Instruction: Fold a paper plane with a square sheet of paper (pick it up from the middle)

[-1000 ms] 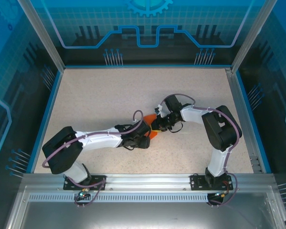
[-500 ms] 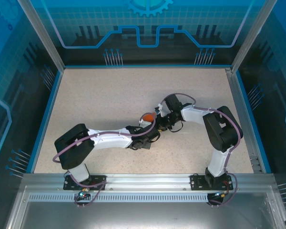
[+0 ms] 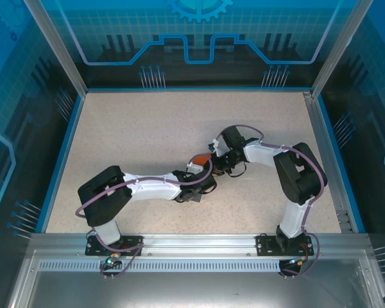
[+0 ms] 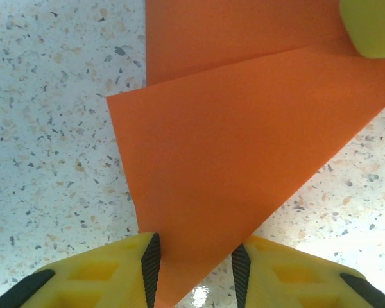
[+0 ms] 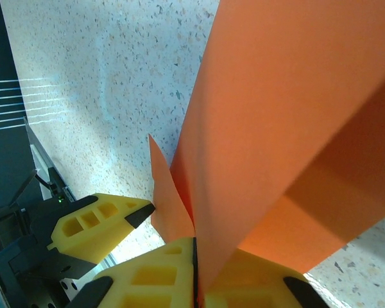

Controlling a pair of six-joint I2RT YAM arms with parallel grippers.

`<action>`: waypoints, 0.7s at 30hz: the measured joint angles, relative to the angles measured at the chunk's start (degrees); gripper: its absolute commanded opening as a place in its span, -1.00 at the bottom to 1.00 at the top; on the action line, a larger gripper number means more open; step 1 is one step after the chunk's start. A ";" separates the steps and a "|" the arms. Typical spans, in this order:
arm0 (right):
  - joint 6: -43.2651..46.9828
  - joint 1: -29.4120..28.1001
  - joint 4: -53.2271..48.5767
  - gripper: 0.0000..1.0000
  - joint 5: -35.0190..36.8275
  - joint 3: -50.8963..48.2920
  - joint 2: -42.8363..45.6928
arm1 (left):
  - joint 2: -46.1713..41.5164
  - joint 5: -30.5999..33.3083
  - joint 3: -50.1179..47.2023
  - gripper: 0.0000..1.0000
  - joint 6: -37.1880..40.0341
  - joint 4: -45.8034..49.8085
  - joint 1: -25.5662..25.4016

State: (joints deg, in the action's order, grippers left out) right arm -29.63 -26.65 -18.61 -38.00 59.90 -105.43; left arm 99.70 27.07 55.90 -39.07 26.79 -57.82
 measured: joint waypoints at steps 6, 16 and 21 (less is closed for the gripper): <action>-0.20 0.00 -0.02 -0.86 -0.22 0.72 0.00 | 0.00 1.18 0.00 -0.28 0.13 -0.02 0.00; -0.17 0.00 -0.28 -0.89 -0.20 0.96 0.00 | 0.02 3.13 0.33 -0.43 0.72 -0.09 -0.02; -0.17 0.00 -0.48 -0.89 -0.17 0.96 0.00 | 0.02 3.96 0.33 -0.44 1.97 -0.11 -0.09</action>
State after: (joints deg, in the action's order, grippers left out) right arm -29.80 -26.65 -19.09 -38.17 60.86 -105.43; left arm 99.72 31.03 56.23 -37.10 26.68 -57.91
